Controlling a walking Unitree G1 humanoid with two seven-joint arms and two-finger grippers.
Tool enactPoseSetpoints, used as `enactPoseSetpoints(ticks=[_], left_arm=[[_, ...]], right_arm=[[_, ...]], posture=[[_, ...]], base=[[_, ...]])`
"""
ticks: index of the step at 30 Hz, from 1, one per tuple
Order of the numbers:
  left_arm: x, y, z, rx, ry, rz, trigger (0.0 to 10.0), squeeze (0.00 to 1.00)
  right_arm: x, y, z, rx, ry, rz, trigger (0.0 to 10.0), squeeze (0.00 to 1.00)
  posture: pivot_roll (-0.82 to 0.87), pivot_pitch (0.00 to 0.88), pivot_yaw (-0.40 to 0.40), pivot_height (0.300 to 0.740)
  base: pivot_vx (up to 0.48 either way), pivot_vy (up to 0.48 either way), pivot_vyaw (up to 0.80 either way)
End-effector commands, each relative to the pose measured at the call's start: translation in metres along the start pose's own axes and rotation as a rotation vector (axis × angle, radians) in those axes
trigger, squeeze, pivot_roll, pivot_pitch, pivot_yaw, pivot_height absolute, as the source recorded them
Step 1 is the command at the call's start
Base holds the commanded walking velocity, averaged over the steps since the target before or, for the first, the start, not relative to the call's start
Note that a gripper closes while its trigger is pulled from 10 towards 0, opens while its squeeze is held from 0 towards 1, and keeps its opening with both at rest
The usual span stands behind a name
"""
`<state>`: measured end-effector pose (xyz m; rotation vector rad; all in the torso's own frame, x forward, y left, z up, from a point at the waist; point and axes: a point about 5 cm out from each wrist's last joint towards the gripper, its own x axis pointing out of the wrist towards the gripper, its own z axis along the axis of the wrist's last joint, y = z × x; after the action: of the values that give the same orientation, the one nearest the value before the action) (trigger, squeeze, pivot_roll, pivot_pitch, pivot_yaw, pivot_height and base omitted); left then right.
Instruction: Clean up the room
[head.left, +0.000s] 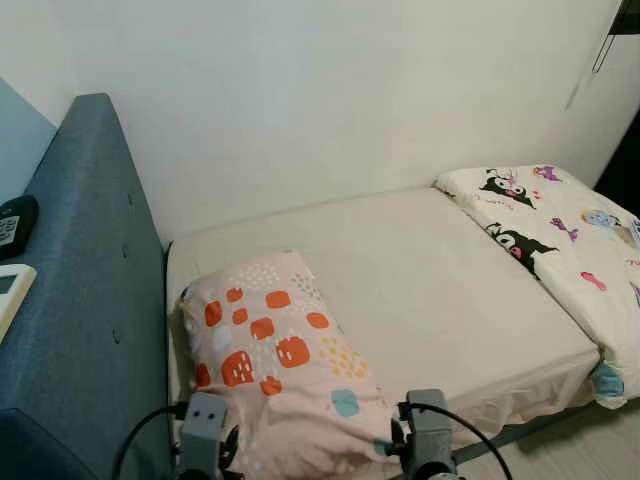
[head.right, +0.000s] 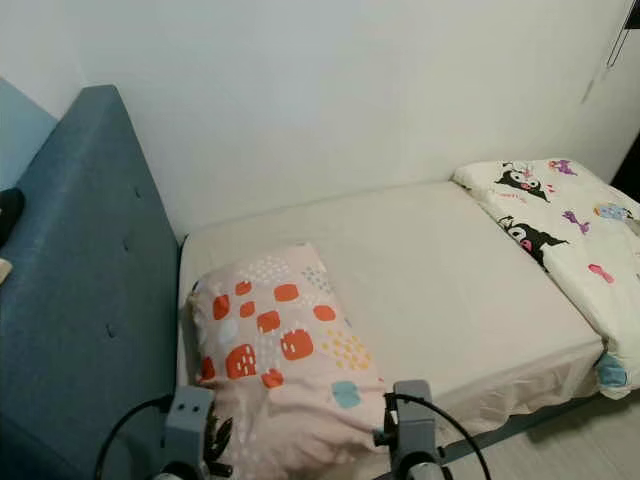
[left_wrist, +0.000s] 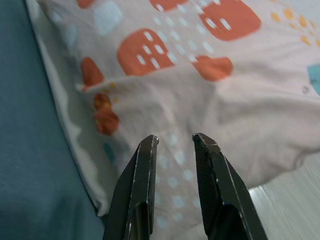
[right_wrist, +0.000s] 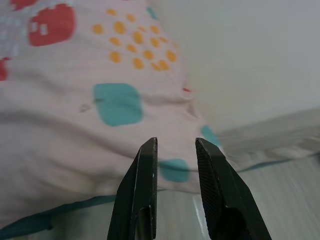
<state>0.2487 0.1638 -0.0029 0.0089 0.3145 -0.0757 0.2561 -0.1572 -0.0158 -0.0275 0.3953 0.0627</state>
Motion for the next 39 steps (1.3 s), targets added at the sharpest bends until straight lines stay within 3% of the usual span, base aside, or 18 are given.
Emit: enactPoseSetpoints(ticks=[1,4,8,16,25,33,39], left_arm=[[0.001,0.004,0.002,0.006,0.004,0.003,10.0,0.00],[0.009,-0.005,0.009,0.068,-0.017,-0.056,10.0,0.00],[0.012,-0.010,0.012,0.087,-0.025,-0.082,10.0,0.00],[0.014,-0.016,0.013,0.052,-0.017,-0.084,10.0,0.00],[0.006,-0.011,0.006,0.031,-0.011,-0.076,10.0,0.00],[0.002,-0.008,0.001,0.020,-0.001,-0.055,10.0,0.00],[0.001,-0.013,0.003,0.032,-0.010,-0.087,10.0,0.00]], right_arm=[[0.000,0.002,-0.001,-0.005,0.003,0.003,10.0,0.00],[0.001,-0.005,0.003,0.023,-0.013,-0.029,10.0,0.00],[0.001,-0.007,0.003,0.026,-0.014,-0.042,10.0,0.00],[-0.002,-0.009,-0.001,0.024,-0.014,-0.067,10.0,0.00],[-0.003,0.002,-0.002,0.045,-0.025,-0.038,10.0,0.00],[-0.001,0.005,-0.002,-0.005,-0.011,-0.004,10.0,0.00],[-0.001,0.004,-0.002,-0.035,-0.006,0.001,10.0,0.00]], posture=[[0.02,0.087,-0.033,0.740],[0.01,0.084,-0.027,0.740],[0.00,0.073,-0.011,0.740],[0.00,0.070,0.002,0.740],[0.02,0.072,-0.006,0.740],[0.03,0.074,-0.029,0.740],[0.03,0.071,-0.029,0.740]], base=[[0.000,0.000,0.00],[0.000,0.000,0.00],[0.000,0.000,0.00],[0.000,0.000,0.00],[0.000,0.000,0.00],[0.000,0.000,0.00],[0.000,-0.400,0.75]])
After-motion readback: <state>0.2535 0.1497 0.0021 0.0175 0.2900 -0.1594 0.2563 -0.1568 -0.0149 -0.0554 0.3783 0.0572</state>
